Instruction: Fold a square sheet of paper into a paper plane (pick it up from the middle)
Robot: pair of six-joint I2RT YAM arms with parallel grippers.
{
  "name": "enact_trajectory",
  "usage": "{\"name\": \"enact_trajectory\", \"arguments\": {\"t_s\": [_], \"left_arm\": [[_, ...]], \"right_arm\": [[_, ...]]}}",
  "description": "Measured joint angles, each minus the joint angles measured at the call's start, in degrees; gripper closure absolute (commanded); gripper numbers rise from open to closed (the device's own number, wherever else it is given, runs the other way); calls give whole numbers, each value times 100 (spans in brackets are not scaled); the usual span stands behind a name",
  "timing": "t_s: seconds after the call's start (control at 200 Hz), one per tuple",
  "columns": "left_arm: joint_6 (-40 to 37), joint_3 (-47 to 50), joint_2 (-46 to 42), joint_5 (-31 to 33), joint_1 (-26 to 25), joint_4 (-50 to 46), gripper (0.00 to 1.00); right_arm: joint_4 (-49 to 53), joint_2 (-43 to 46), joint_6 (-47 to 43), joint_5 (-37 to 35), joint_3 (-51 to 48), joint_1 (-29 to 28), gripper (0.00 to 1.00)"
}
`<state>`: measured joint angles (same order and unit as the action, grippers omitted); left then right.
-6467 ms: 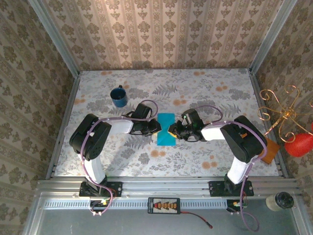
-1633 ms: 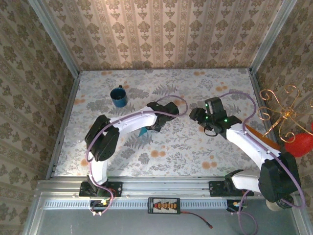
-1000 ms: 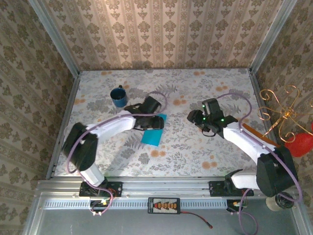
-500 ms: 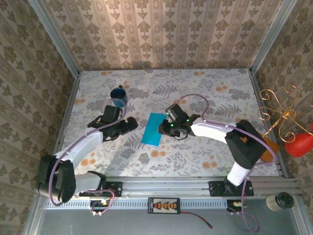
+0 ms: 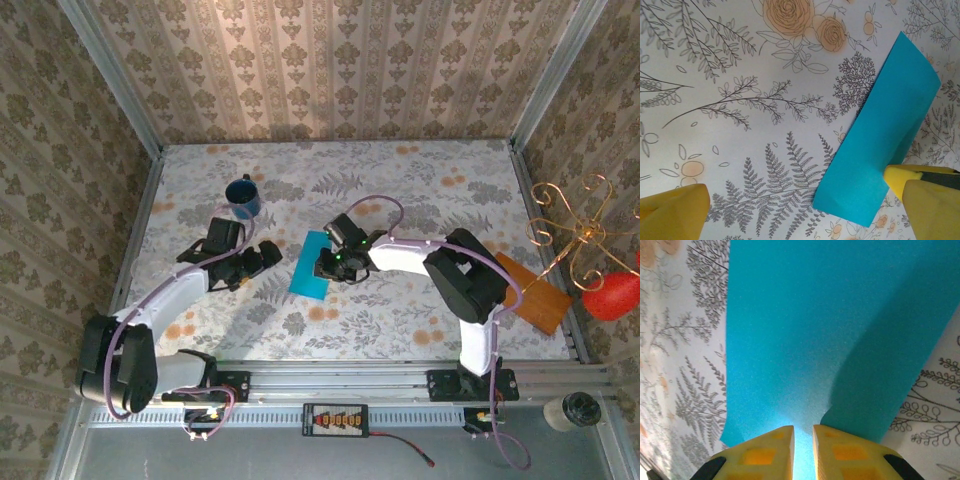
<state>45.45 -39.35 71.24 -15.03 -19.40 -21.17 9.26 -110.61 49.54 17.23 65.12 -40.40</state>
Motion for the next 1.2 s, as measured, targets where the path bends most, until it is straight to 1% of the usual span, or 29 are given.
{"name": "enact_trajectory", "arguments": {"t_s": [0.13,0.31,0.44,0.53,0.635,0.725,0.875,1.025,1.2], "left_arm": [[-2,0,90,-140,-7,114,2],[0,0,240,-358,-101,385,3],[4,-4,490,-483,-350,590,4],[59,-9,719,-538,-605,739,6],[184,-20,946,-560,-970,914,8],[291,-20,1058,-560,-1250,1016,8],[459,-20,1145,-570,-1491,1145,13],[660,-20,1322,-621,-1676,1329,26],[802,-22,1532,-702,-1808,1495,41]], "right_arm": [[175,-74,-330,37,81,42,81],[605,-37,-1300,138,96,199,81],[1060,74,-2044,151,94,382,80],[1191,168,-2229,149,44,459,80],[1016,393,-1961,173,-249,516,77],[623,667,-1423,173,-603,535,77],[-37,1010,-678,160,-999,555,78],[-326,1027,-271,144,-1102,651,81],[-450,1016,-66,140,-1152,798,81]]}}
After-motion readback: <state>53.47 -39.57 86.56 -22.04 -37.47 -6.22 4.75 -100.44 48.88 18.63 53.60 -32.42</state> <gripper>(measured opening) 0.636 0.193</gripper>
